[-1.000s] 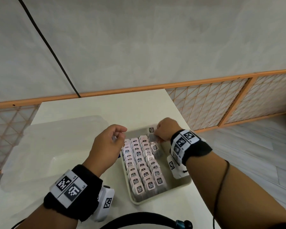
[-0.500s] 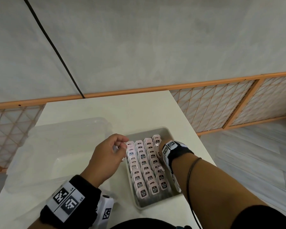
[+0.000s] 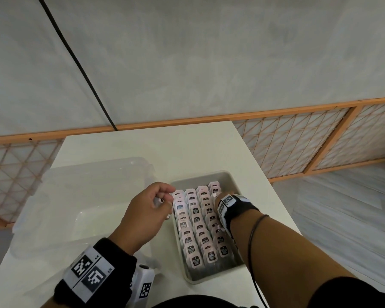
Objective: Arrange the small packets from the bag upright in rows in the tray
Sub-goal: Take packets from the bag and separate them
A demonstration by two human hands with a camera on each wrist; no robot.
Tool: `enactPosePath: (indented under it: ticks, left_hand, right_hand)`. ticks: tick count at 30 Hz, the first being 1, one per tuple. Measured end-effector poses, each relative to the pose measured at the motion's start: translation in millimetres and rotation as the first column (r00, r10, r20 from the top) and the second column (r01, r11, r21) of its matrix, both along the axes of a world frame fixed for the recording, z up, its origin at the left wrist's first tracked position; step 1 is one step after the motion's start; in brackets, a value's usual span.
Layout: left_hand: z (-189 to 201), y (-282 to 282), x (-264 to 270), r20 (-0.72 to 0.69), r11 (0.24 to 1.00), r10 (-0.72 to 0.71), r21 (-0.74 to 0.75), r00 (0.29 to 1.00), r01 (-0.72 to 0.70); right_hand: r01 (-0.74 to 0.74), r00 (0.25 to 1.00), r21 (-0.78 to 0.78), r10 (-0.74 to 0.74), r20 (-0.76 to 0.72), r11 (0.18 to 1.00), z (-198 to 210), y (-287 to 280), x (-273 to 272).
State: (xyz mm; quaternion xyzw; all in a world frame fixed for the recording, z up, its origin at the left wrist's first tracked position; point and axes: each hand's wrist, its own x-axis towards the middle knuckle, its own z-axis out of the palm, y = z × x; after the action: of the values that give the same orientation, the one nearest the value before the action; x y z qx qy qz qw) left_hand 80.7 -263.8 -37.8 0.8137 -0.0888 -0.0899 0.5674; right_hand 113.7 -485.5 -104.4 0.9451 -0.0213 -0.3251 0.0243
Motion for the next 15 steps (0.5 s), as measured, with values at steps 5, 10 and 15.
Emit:
enactPosePath:
  ticks: [5,10,15]
  left_hand:
    - [7,2,-1,-0.099,0.981,-0.138,-0.151,0.985,0.122]
    - [14,2,0,-0.075,0.967,-0.184,-0.194,0.98,0.167]
    - [19,-6,-1,-0.031,0.95,-0.236,-0.215,0.971,0.224]
  right_hand:
    - [-0.072,0.994,0.06,0.067,0.086,0.996,27,2,3]
    - [0.242,0.929,0.659,-0.366,0.054,0.712,72,14,11]
    - [0.057,0.973,0.894,-0.224,0.049,0.444,114,26,-18]
